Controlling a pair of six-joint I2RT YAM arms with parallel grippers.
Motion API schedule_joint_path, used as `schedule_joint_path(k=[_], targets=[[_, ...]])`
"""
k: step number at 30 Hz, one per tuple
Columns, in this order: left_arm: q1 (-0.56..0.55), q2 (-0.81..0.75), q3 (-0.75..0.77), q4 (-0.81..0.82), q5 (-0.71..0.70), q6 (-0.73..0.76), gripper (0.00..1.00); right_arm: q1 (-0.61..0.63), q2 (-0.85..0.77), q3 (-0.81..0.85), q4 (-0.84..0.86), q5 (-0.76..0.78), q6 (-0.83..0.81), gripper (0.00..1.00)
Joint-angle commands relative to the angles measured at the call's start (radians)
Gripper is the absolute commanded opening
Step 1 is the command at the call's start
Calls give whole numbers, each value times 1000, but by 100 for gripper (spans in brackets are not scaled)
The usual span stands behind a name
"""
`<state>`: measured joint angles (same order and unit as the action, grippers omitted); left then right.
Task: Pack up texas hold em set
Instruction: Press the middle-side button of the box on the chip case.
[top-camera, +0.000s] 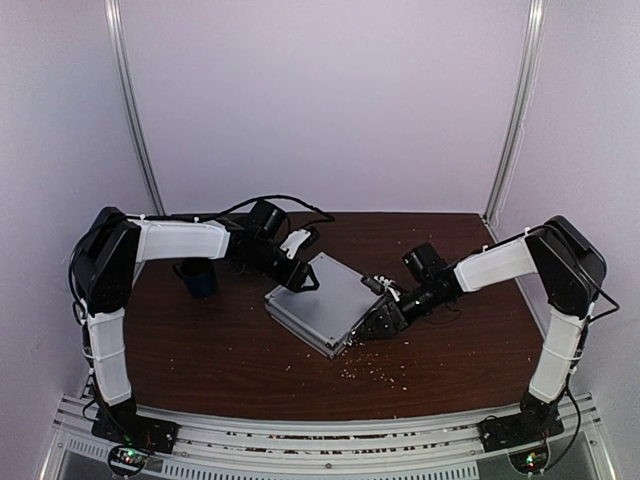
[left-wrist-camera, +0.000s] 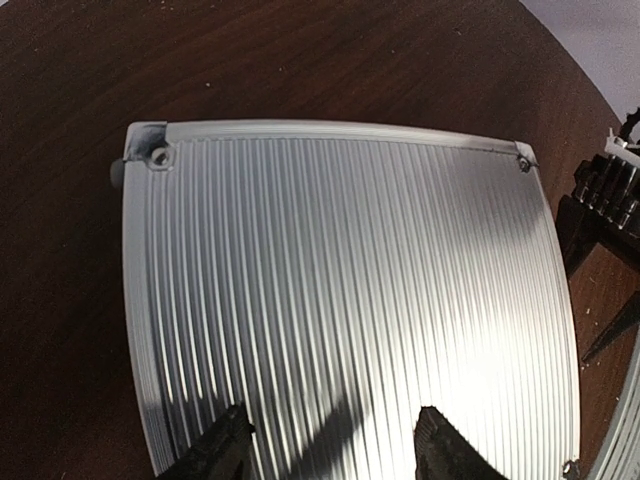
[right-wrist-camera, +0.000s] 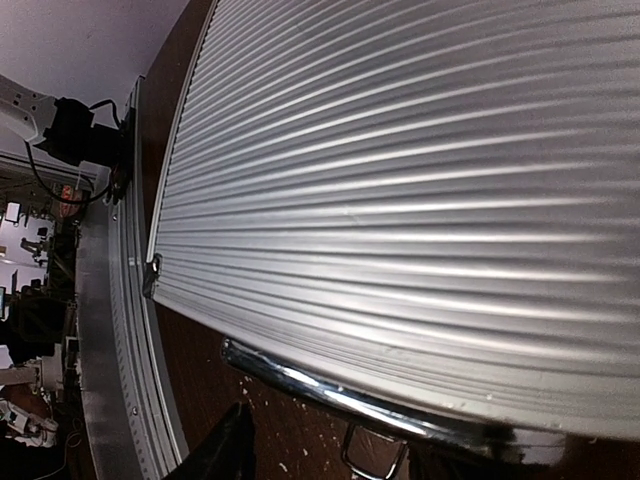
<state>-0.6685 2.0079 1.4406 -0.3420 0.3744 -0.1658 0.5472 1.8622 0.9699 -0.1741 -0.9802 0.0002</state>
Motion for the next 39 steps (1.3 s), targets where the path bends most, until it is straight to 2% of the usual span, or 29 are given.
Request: schedule_joint_path(k=[1, 16, 39], targets=[[-5, 72, -30, -110, -15, -1, 57, -3, -11, 4, -40, -21, -13, 52], [-5, 75, -28, -109, -15, 0, 57, -3, 9, 13, -76, -44, -7, 52], [-5, 75, -29, -109, -9, 0, 57, -3, 17, 32, -11, -94, 33, 47]])
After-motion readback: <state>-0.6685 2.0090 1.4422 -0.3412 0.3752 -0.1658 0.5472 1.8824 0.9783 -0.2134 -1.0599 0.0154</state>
